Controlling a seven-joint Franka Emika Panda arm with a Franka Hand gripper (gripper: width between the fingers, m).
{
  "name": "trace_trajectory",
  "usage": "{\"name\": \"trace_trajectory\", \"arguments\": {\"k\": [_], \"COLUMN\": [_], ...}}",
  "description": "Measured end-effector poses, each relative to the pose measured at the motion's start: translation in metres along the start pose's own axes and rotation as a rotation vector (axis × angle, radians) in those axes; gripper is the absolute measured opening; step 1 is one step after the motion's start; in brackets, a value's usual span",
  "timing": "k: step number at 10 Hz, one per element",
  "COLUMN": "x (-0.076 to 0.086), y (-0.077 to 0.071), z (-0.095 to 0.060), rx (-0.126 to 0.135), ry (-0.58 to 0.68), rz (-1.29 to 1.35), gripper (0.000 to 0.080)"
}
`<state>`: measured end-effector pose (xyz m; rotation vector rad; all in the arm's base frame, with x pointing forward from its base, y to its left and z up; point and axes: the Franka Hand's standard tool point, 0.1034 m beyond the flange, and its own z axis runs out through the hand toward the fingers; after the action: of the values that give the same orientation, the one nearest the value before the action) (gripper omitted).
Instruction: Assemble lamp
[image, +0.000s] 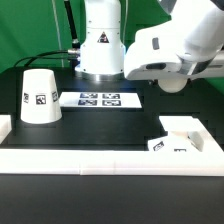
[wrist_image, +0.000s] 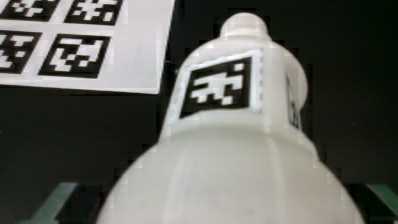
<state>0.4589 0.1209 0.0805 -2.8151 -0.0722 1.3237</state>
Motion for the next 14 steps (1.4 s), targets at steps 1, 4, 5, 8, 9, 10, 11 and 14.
{"name": "trace_trajectory", "arguments": {"k": [1, 4, 5, 8, 9, 10, 11, 14], "x": [0.006, 0.018, 0.016, 0.012, 0.006, 0.012, 0.014, 0.021], "y": [0.000, 0.008, 0.010, 0.012, 0.007, 0.005, 0.006, 0.012], "z": [-0.002, -0.019, -0.034, -0.066, -0.071, -0.078, -0.080, -0.087], "rx": [0.003, 0.014, 0.015, 0.018, 0.031, 0.033, 0.035, 0.018], "ry": [0.037, 0.287, 0.356, 0.514, 0.519, 0.590, 0.659, 0.919], "rz": [0.000, -0.047, -0.056, -0.053, 0.007, 0.001, 0.002, -0.047], "gripper": [0.0576, 0.0576, 0.0576, 0.0577, 0.0577, 0.0577, 0.0577, 0.0577]}}
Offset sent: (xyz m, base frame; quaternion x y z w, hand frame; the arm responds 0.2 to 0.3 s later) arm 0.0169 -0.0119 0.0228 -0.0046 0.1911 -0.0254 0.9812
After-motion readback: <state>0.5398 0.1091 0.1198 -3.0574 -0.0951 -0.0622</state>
